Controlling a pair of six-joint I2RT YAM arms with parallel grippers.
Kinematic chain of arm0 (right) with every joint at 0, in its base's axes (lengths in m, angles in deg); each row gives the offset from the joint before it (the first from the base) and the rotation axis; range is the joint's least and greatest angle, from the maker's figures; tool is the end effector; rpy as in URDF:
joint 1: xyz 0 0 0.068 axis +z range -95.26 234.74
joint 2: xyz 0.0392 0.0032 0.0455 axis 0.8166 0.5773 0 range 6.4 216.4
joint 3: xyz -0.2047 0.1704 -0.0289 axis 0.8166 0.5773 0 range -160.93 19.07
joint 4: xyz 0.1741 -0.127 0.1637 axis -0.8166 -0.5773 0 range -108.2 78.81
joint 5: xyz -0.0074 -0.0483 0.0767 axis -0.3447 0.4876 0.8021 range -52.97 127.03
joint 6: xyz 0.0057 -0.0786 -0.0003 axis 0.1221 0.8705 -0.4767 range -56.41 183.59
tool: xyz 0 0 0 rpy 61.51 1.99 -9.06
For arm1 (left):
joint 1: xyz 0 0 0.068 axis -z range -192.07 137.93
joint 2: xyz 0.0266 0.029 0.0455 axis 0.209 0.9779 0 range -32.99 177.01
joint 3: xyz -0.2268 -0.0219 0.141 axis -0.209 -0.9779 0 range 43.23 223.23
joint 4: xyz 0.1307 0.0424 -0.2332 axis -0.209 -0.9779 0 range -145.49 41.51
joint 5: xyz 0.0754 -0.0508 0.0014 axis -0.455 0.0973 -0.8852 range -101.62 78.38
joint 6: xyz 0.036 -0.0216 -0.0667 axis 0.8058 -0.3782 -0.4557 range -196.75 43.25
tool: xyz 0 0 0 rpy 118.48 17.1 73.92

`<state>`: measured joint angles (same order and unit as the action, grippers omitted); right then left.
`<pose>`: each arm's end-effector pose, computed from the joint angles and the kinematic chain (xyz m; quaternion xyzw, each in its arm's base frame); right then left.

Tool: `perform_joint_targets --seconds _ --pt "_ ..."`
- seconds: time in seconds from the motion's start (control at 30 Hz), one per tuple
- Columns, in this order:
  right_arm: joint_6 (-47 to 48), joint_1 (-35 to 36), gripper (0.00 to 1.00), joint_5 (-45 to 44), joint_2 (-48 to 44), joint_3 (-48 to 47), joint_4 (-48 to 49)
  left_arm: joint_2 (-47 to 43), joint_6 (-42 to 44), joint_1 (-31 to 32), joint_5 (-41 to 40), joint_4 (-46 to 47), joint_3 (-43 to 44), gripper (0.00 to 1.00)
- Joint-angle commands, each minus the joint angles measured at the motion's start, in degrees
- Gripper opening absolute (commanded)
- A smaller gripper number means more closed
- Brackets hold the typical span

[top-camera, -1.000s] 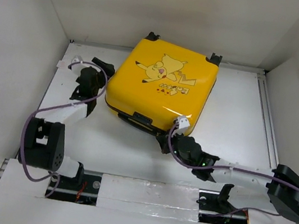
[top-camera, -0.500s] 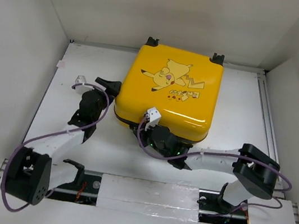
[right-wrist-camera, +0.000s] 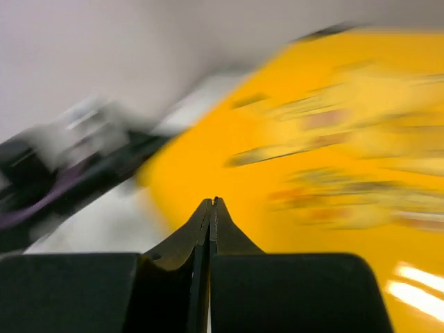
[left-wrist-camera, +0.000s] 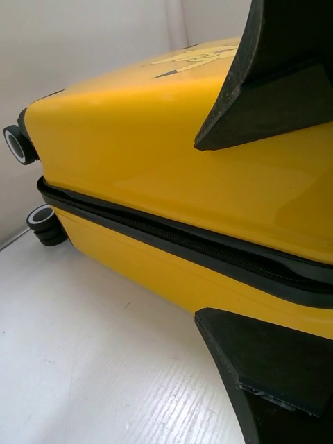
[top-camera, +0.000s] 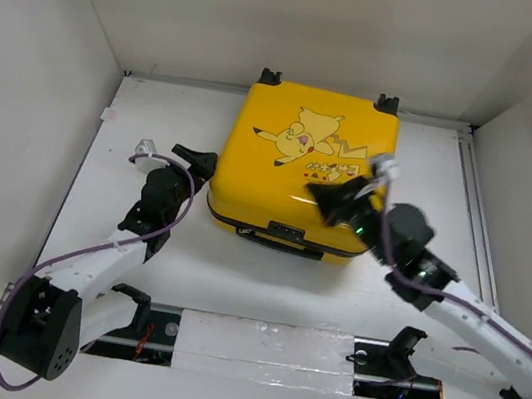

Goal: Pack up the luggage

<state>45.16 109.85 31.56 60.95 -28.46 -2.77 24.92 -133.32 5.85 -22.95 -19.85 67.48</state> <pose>0.1605 0.2188 0.3563 -0.1871 0.6729 0.4012 0.5926 0.2586 -0.0697 0.2292 -0.3057 0.6703 -0.3489 0.5792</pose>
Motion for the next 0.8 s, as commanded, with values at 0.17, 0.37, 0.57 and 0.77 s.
perform_joint_targets --seconds 0.17,0.37,0.57,0.77 --pt "-13.72 -50.51 0.0 -0.53 1.43 7.44 -7.2 0.27 4.63 2.57 6.24 -4.03 -0.08 0.89" --pt "-15.23 -56.52 0.0 9.13 12.5 10.09 -0.36 -0.87 5.25 2.57 3.77 -3.51 -0.08 0.89" --pt "-11.11 -49.59 0.0 21.02 28.58 1.23 4.85 0.98 5.25 2.57 7.99 -0.26 -2.27 0.88" --pt "-3.63 -39.39 0.0 30.08 48.24 -22.4 -3.75 -0.95 5.25 3.18 9.22 -0.25 -5.43 0.86"
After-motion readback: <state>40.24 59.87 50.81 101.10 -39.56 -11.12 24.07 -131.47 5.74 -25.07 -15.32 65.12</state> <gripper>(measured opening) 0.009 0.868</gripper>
